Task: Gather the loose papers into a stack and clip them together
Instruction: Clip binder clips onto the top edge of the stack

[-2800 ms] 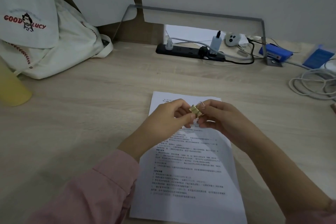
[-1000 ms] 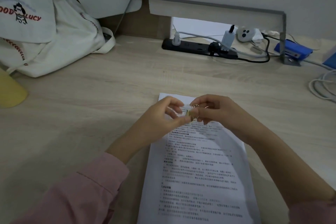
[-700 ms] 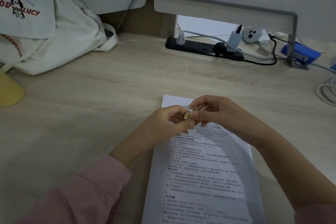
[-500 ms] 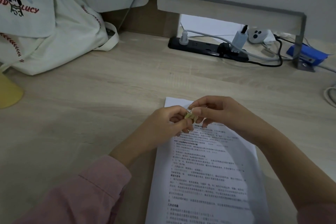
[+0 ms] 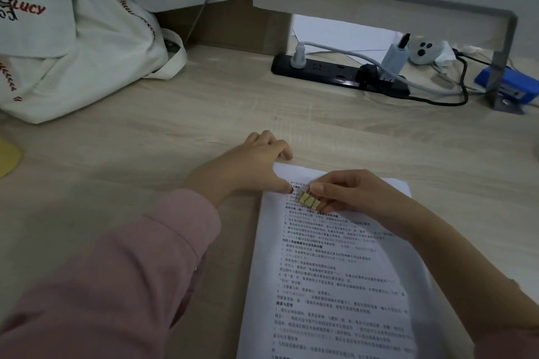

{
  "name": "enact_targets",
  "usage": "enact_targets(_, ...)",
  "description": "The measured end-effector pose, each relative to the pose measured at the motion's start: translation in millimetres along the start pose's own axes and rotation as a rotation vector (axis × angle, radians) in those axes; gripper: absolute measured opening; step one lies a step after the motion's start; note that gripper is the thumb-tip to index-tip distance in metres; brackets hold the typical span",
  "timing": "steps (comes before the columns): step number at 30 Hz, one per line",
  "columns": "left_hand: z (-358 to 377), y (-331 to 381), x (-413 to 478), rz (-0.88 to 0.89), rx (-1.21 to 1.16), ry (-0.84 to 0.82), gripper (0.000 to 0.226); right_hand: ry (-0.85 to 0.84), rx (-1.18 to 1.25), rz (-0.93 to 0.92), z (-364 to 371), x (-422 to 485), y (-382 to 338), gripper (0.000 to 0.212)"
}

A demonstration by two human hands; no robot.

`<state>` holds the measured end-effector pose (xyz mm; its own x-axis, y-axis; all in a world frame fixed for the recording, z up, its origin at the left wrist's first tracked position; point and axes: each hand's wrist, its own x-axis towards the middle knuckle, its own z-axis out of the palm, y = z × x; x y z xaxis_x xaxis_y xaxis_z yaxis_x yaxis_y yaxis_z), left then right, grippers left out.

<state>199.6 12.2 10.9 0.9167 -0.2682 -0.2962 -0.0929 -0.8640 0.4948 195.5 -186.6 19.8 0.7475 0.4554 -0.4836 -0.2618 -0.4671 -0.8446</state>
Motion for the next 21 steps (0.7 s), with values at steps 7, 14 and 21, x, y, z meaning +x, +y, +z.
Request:
enact_targets(7, -8.6, 6.2, 22.0, -0.016, 0.038, -0.156, 0.038, 0.022, -0.007, -0.005, 1.2, 2.0, 2.5, 0.021)
enact_targets(14, -5.9, -1.4, 12.8, -0.056, -0.268, -0.112, 0.033, 0.037, -0.001, -0.017, 2.2, 0.9, 4.2, 0.021)
enact_targets(21, 23.8, -16.1, -22.9, -0.247, -1.007, 0.199, 0.025, 0.034, 0.006, -0.025, 2.0, 2.2, 6.4, 0.023)
